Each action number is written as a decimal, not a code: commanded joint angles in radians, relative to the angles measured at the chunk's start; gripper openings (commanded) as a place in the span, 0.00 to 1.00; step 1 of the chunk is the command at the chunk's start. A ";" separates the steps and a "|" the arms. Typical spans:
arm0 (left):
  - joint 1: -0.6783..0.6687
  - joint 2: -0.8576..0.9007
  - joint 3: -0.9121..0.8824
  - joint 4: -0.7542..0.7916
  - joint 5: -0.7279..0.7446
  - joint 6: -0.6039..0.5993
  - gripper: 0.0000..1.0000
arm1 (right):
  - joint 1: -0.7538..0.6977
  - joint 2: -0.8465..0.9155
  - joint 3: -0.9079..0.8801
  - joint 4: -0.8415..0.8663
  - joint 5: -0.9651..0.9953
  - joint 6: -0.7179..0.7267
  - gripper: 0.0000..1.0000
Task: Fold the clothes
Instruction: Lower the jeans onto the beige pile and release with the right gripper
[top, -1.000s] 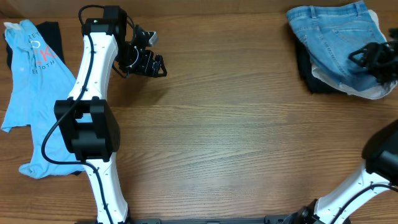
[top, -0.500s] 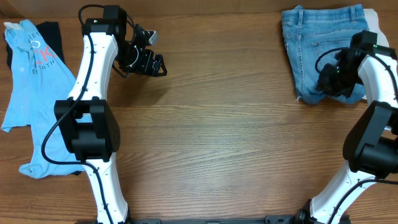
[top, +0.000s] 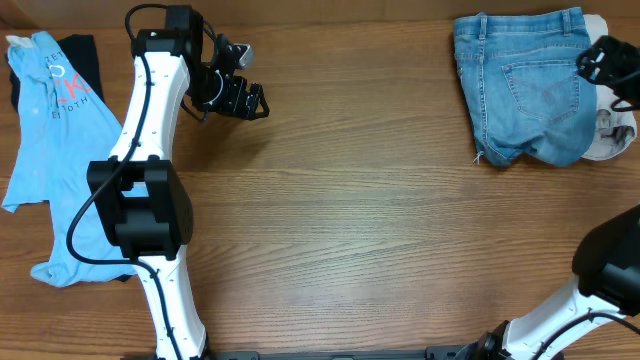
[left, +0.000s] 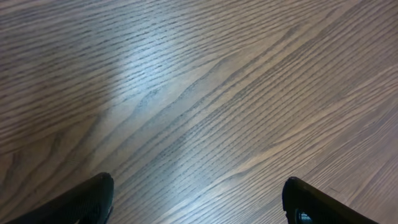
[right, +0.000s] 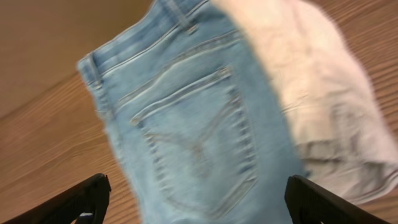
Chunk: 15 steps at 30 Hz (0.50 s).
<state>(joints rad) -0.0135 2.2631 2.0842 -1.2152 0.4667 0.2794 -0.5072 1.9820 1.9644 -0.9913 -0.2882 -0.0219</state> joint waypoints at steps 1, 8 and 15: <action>-0.008 -0.002 0.021 0.008 -0.003 -0.014 0.90 | -0.027 0.083 0.000 0.036 -0.028 -0.116 0.91; -0.008 -0.002 0.021 0.008 -0.003 -0.042 0.90 | -0.043 0.232 0.000 0.209 -0.058 -0.147 0.76; -0.008 -0.002 0.021 0.008 -0.002 -0.050 0.89 | -0.043 0.278 0.000 0.269 -0.086 -0.143 0.38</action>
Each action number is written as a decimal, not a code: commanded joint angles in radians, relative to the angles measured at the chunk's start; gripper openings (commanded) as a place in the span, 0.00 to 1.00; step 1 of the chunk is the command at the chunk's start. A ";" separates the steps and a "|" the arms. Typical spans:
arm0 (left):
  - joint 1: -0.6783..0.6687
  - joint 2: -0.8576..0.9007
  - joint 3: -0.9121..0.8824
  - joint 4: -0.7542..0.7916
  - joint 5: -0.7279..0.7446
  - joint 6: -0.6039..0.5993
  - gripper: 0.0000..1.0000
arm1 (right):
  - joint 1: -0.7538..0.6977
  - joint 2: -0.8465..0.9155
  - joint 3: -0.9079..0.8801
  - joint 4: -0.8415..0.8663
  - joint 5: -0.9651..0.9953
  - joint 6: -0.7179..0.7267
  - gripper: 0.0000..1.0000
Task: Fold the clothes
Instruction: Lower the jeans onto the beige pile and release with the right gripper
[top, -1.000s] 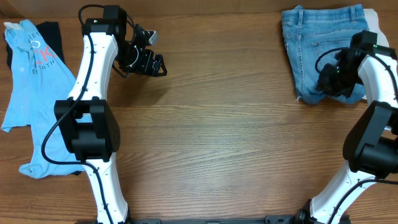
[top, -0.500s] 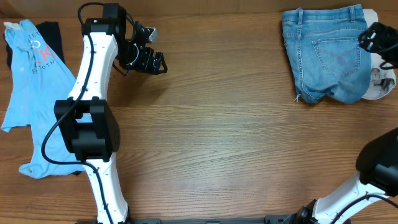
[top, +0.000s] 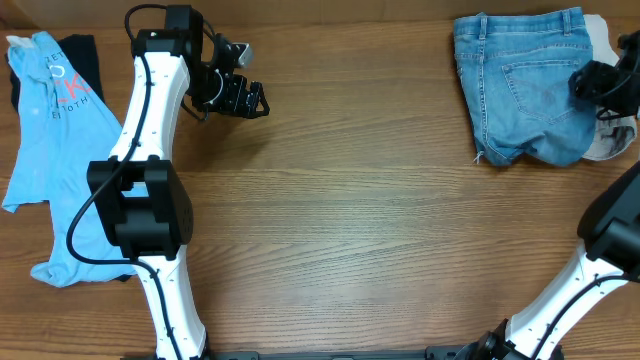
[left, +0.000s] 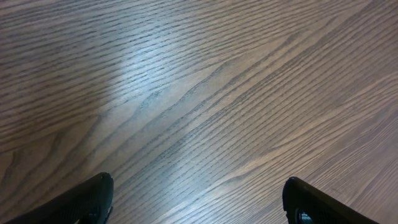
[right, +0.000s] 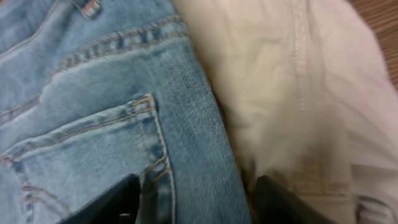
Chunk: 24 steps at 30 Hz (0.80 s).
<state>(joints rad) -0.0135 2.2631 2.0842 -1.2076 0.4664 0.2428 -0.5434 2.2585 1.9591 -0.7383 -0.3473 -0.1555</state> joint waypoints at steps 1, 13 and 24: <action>-0.008 -0.002 0.021 0.000 -0.002 -0.016 0.90 | -0.006 0.001 0.006 0.018 -0.029 -0.009 0.28; -0.008 -0.002 0.021 -0.018 -0.002 -0.016 0.89 | -0.105 -0.004 0.401 -0.084 -0.111 0.019 0.04; -0.008 -0.002 0.021 -0.019 -0.002 -0.015 0.90 | -0.110 0.126 0.414 -0.135 -0.095 0.116 1.00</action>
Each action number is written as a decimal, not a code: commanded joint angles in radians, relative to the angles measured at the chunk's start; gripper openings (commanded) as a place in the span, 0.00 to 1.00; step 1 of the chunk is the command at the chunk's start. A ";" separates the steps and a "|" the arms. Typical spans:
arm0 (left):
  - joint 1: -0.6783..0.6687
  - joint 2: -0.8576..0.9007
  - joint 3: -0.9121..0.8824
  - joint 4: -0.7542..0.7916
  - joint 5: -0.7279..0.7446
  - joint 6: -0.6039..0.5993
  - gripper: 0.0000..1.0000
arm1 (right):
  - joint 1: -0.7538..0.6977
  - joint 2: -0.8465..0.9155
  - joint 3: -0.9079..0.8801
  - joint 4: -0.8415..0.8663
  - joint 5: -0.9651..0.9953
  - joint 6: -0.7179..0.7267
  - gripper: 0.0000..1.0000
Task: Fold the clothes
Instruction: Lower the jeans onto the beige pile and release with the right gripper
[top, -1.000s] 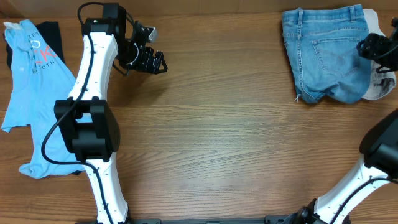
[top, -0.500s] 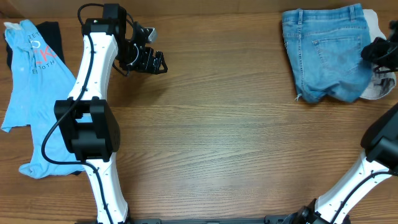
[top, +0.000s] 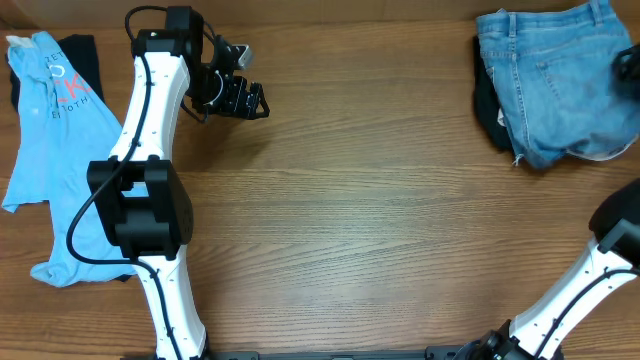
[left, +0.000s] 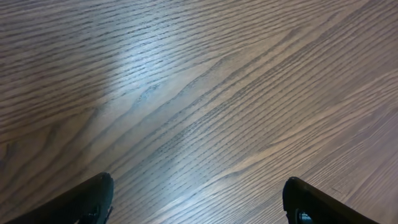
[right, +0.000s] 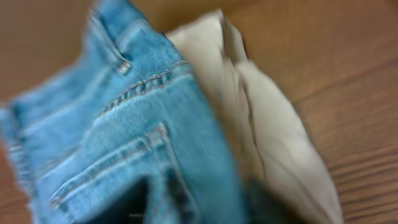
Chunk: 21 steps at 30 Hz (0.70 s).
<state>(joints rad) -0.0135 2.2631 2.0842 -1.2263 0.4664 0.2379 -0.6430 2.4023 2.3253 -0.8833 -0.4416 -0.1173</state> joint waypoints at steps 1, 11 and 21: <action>-0.008 -0.002 0.021 0.000 -0.002 -0.010 0.90 | -0.012 -0.034 0.071 0.000 -0.029 0.096 1.00; -0.008 -0.002 0.021 0.034 -0.006 -0.035 0.92 | 0.050 -0.126 0.190 -0.328 -0.105 0.091 0.91; -0.008 -0.002 0.021 0.050 -0.085 -0.036 0.94 | 0.224 -0.004 -0.031 0.043 0.201 0.145 0.20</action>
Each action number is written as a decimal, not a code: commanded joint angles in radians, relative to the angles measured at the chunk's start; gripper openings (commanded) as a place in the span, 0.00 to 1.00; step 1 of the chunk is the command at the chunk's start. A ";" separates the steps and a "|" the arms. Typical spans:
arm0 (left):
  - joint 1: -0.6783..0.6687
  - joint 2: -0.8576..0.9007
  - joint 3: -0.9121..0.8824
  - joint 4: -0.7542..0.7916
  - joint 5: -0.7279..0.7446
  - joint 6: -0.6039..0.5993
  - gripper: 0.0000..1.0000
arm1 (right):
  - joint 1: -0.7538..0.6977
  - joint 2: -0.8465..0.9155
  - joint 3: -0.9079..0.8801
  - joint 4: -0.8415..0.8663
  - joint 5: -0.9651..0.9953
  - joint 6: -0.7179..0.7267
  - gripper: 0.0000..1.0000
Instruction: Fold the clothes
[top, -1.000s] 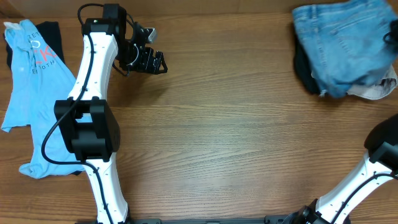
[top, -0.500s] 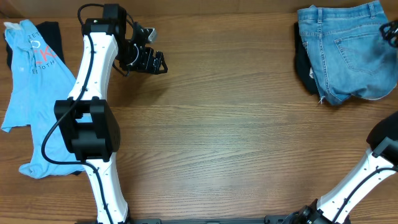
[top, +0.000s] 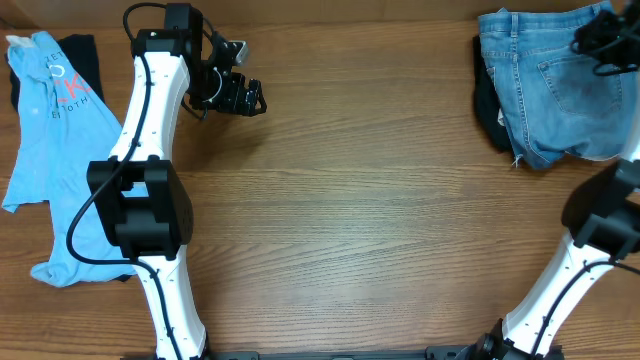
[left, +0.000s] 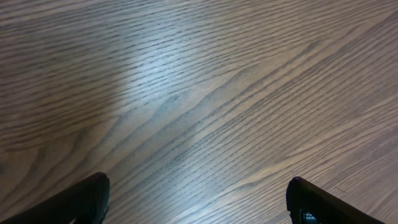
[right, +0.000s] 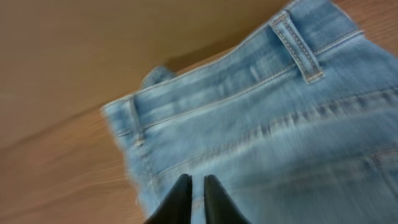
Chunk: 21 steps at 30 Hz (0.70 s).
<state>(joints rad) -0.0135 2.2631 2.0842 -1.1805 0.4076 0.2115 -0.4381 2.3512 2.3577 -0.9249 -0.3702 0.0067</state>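
Light blue denim shorts (top: 545, 95) lie at the table's far right on top of a dark cloth (top: 487, 102); the right wrist view shows their waistband (right: 261, 81). My right gripper (top: 590, 40) (right: 198, 190) hovers over the shorts' upper part, fingers shut with only a sliver between them. A light blue printed T-shirt (top: 50, 140) lies spread at the far left. My left gripper (top: 243, 97) (left: 198, 205) stands open over bare wood near the top left, with nothing between its fingers.
A black garment (top: 78, 55) lies partly under the T-shirt at the top left corner. The wooden table (top: 340, 220) runs between the two piles. The left arm's links (top: 150, 130) stretch along the left side.
My right gripper has moved up and left over the shorts and its fingers are now together. The shorts lie about where they were. The left gripper has barely shifted.
The right gripper was open above the shorts, which lay over a white cloth. Then it was low at the seam between denim and white cloth. Then the shorts lay further right, with a dark cloth showing at their left. Now the white cloth is hidden.
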 joint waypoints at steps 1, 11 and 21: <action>-0.008 -0.002 0.021 0.003 -0.026 -0.010 0.94 | 0.024 0.052 -0.084 0.110 0.137 0.019 0.25; -0.008 -0.002 0.021 0.004 -0.076 -0.010 1.00 | 0.029 0.092 -0.097 0.175 0.129 0.013 1.00; -0.006 -0.002 0.021 0.011 -0.129 -0.010 1.00 | 0.096 -0.127 0.304 -0.328 0.027 0.017 1.00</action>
<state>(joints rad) -0.0135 2.2631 2.0842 -1.1728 0.3012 0.2104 -0.3893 2.3585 2.5759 -1.1683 -0.2863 0.0235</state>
